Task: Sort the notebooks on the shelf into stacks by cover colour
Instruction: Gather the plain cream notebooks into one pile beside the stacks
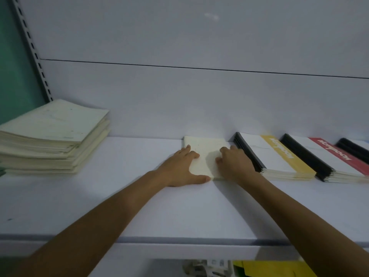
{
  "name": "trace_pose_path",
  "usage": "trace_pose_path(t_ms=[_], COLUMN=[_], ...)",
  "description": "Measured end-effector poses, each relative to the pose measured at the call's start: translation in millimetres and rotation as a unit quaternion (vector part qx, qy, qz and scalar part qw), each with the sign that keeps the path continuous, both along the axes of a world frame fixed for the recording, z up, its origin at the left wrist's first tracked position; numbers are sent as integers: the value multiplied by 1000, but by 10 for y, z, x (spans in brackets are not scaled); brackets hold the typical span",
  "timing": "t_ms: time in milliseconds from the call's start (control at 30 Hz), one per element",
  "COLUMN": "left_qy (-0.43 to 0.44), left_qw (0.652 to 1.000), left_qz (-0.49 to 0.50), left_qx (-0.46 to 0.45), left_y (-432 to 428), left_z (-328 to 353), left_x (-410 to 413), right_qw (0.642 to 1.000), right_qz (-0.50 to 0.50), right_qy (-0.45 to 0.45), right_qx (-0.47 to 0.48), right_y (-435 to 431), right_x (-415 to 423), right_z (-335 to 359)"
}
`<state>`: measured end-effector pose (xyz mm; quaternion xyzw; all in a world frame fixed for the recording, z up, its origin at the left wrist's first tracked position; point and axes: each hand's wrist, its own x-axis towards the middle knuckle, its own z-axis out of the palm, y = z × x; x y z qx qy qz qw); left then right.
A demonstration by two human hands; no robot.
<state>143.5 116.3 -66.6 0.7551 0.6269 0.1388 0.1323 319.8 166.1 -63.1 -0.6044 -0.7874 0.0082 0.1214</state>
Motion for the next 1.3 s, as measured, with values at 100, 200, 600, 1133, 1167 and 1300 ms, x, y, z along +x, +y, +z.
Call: trace_pose_path(t_ms=[100,200,600,1133,1167,1300], left_qy=[2,-14,-141,-329,-337,-361], left_qw=[1000,998,968,911,911,912], left_qz=[12,29,146,188,177,135], left_qx=[13,48,151,162,157,138], left_y=[-76,-212,-944,-1754,-1778,-1849], left_z=[52,86,333,350,366,402], left_x=[35,-11,-771,-2418,-2499,-2785], right_qw=[999,996,967,929,932,956], right_qz=[27,60,199,288,284,246], right_qy=[10,23,101,139,132,88], right_qx=[46,59,119,185,182,133], right_y=[-69,-138,-583,-1159,-1172,-1138], right_x=[5,-32,-826,-2645,-2769,-3253], right_z=[58,92,357,726,766,857])
